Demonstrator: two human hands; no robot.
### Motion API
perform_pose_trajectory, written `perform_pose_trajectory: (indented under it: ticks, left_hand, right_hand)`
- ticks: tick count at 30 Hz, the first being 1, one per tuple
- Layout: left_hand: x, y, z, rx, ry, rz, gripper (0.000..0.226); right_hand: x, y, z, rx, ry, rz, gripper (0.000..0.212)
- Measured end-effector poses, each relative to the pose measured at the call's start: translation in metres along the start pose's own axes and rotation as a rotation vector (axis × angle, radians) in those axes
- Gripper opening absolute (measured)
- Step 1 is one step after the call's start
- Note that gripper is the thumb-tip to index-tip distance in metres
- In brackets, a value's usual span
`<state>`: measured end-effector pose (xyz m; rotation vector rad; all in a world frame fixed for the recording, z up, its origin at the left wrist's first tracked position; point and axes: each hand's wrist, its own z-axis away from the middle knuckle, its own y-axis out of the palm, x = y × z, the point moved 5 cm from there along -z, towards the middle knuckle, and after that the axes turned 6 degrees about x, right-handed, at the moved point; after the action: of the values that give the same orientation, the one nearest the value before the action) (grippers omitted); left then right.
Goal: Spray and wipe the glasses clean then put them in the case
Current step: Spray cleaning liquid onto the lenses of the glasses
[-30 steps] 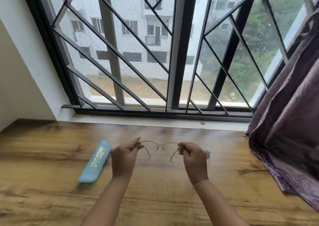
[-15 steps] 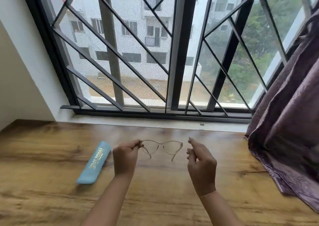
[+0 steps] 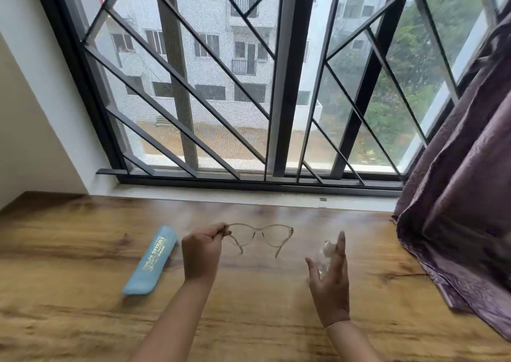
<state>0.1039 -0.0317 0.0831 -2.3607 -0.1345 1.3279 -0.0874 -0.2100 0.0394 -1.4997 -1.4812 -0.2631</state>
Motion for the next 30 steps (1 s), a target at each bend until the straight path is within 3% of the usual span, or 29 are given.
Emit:
perform_pose_trajectory:
  ticks: [4,8,10,13,17,20,24,30]
  left_hand:
    - [-0.002,-0.001,0.001,-0.005,0.026,-0.019,0.018]
    - [-0.002,-0.001,0.002,-0.013,0.034,-0.025,0.020]
    - [-0.004,-0.001,0.002,-0.018,0.051,-0.038,0.020]
    - [-0.008,0.000,0.003,-0.025,0.075,-0.064,0.021]
    - [-0.014,0.001,0.002,-0.041,0.084,-0.071,0.023]
    - [-0.018,0.001,0.000,-0.044,0.118,-0.092,0.021]
    - [-0.018,-0.001,-0.005,-0.076,0.146,-0.121,0.017]
    - [-0.021,-0.003,-0.007,-0.118,0.176,-0.137,0.013]
  right_hand:
    - [-0.002,0.000,0.001,-0.003,0.004,-0.049,0.092]
    - [0.015,-0.011,-0.001,0.044,0.031,-0.209,0.074]
    - [0.034,-0.019,-0.004,0.073,0.070,-0.499,0.070]
    - [0.079,-0.020,-0.004,0.285,0.137,-1.143,0.078]
    - [0.116,-0.027,-0.005,0.469,0.093,-1.409,0.086]
    - [0.121,-0.029,-0.003,0.423,0.012,-1.147,0.085]
    - [0.135,-0.039,0.000,0.176,-0.285,-0.314,0.082]
    - [0.137,-0.024,0.018,0.257,-0.363,-0.103,0.086]
